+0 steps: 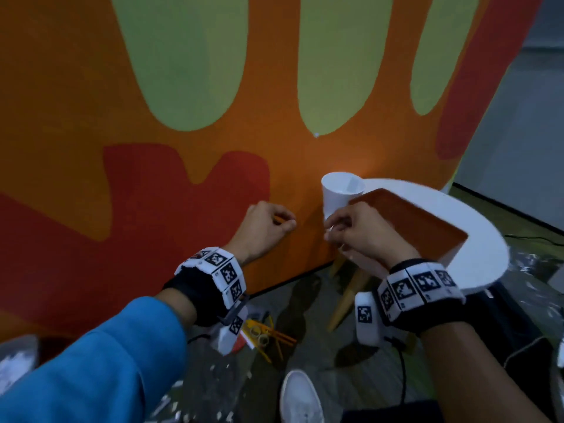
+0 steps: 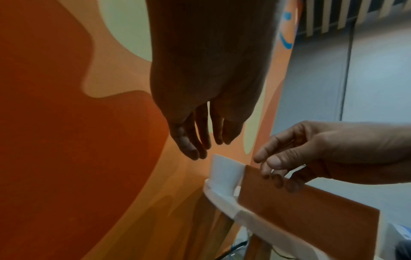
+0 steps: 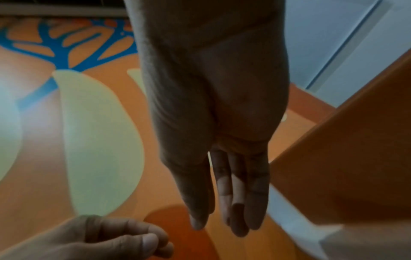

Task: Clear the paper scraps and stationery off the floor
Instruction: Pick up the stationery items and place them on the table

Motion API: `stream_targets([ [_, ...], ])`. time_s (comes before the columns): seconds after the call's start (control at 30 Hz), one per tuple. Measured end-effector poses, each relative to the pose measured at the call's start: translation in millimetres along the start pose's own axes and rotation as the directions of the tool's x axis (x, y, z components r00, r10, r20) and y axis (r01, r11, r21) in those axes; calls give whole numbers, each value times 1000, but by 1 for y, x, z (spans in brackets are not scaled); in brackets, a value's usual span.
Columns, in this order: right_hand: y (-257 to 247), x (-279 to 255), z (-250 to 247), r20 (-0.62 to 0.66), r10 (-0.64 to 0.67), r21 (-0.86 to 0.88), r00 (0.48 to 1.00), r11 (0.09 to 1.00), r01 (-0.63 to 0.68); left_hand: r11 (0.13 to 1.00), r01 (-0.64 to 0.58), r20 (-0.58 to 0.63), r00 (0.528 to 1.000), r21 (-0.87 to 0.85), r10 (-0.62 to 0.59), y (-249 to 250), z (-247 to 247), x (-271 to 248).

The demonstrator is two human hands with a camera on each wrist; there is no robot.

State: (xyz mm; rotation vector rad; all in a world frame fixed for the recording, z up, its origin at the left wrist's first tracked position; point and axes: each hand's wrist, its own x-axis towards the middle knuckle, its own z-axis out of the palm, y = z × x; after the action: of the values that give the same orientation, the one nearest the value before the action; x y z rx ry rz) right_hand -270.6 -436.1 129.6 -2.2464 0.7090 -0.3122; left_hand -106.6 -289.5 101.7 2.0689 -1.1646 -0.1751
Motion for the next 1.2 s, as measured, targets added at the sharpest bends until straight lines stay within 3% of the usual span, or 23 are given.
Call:
stream_targets([
  [0.1,-8,16,59,149,0,38,989,999,-5,991,105,14,994,86,-107,-49,-12,-31],
  [0.17,4,26,115,283,53,134,958,986,-94,976,204,10,979,81,-205,-90,-11,-53],
  [0.23,27,30,179,401,146,204,904,948,-243,946,320,26,947,61,-322,-137,-2,-76],
  [0.33,71,22,270,518,313,155,796,881,-447,884,461,63,883,81,-466,-207,21,-107],
  [0.43,113,12,326,518,388,62,762,872,-486,823,558,95,818,111,-567,-263,49,-130],
  [0.53,153,17,365,479,402,-35,781,897,-440,762,638,141,749,114,-648,-309,79,-146],
  [0.67,187,32,411,473,458,-113,752,879,-464,653,748,142,637,123,-757,-361,122,-164],
  [0.8,217,36,453,458,443,-218,771,896,-386,604,787,190,578,126,-793,-395,163,-177],
  [0.9,229,25,471,366,495,-221,788,869,-443,604,788,173,582,120,-794,-410,188,-183],
  [1.07,226,18,484,332,485,-262,809,872,-414,633,757,148,616,161,-774,-416,208,-180],
  [1.2,225,16,494,365,415,-354,833,890,-288,668,713,143,654,213,-743,-418,214,-177],
])
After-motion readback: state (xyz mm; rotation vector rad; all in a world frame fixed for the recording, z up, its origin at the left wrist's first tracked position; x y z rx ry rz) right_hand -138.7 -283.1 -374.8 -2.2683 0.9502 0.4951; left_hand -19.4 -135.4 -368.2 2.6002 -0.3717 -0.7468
